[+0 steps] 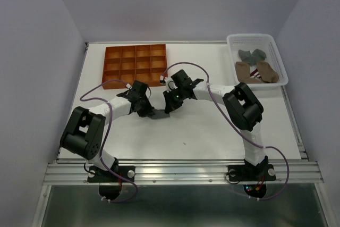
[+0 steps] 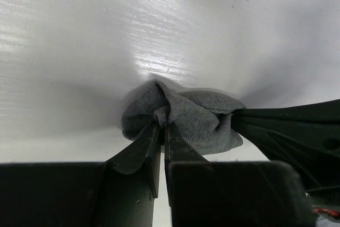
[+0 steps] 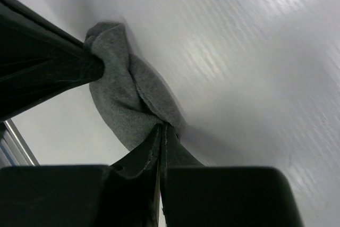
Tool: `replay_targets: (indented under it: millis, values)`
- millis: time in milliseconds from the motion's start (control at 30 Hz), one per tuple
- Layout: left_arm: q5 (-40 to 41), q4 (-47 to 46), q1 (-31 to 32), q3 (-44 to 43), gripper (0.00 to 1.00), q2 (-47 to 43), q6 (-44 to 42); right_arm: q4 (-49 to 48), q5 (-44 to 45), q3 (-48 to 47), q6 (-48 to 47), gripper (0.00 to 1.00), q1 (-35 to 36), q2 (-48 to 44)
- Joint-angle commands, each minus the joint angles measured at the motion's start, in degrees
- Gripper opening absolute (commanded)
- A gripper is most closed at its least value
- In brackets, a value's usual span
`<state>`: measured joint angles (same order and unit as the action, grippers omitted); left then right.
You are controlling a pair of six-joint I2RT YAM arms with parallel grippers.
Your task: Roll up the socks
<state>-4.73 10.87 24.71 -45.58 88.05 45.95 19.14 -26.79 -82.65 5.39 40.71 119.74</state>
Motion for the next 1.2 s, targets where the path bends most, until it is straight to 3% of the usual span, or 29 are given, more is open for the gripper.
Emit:
replay_targets:
  millis: [0,233,333,367,500,567,867,1167]
  values:
    - [1.74,1.43,-0.89,-1.0,0.08,0.98,-1.04,0.11,-0.11,-0.85,2.43,0.01,-2.48,1.55]
    - [1.66,1.08,-1.51,-0.38,0.08,0.81,-0.87,0.02,-1.42,-0.67,1.47,0.01,-3.0,1.37]
    - [1.66,0.99,-1.51,-0.38,0.13,0.19,-1.04,-0.24,-3.09,-0.67,0.51,0.01,-3.0,0.32]
    - [1.66,0.9,-1.51,-0.38,0.18,0.02,-1.22,-0.41,-3.79,-0.58,-0.46,0.01,-3.0,-0.12]
    - [1.92,0.38,-1.42,-1.87,0.29,-0.95,-2.18,-1.38,-4.15,-0.14,-2.22,0.24,-3.0,-3.45]
    - [2.18,0.38,-1.42,-2.75,0.33,-0.86,-2.97,-1.56,-4.06,-0.14,-2.4,0.3,-3.0,-4.25]
    - [3.32,0.81,-1.42,-5.92,0.34,-1.65,-4.56,-1.56,2.78,1.09,-3.18,0.41,-3.0,-8.99]
    - [4.12,1.69,-1.42,-7.94,0.37,-0.43,-5.09,-1.65,-3.79,-0.31,-9.6,0.52,-3.0,-9.97]
